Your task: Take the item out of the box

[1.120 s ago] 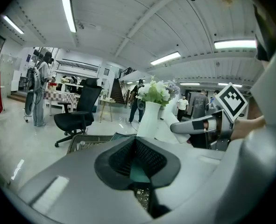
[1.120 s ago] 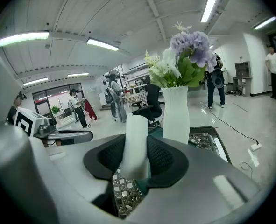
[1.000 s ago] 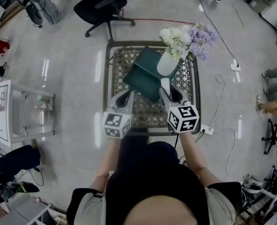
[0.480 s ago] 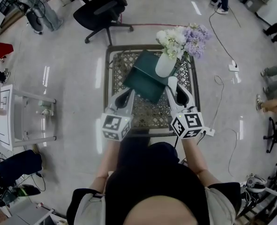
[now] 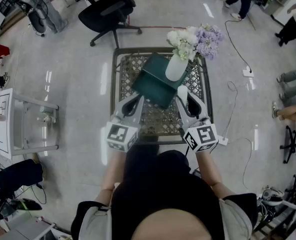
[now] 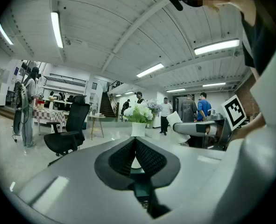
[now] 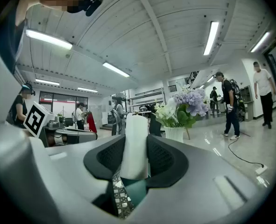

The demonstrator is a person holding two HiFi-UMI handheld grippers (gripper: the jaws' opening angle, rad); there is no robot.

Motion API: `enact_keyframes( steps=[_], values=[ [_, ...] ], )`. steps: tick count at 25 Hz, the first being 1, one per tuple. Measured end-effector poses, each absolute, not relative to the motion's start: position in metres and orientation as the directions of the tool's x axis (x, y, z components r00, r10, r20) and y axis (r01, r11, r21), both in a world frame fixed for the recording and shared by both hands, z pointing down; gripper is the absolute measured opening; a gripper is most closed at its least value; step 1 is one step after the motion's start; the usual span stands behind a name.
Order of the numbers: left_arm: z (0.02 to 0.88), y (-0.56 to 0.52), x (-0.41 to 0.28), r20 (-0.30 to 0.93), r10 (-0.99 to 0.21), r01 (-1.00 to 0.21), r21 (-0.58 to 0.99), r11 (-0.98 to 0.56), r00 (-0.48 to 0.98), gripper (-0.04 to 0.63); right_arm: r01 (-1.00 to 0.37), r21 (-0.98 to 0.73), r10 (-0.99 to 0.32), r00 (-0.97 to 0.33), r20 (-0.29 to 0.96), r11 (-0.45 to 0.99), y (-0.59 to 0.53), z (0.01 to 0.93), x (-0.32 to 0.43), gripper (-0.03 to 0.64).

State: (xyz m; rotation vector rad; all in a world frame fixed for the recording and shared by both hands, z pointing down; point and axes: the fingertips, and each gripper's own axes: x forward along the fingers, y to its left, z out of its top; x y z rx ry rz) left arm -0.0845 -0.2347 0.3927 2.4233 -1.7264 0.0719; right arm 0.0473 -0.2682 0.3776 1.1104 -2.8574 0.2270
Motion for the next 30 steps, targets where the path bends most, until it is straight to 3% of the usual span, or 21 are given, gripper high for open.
enact_keyframes(
  steps=[30],
  values=[
    [0.411, -0.223, -0.092, 0.175, -0.929, -0.942, 0.137, -0.305, 0.326, 0.008, -0.656, -0.105, -0.636, -0.752, 0.176, 0.747, -0.258, 0.392, 0.031, 0.137]
  ],
)
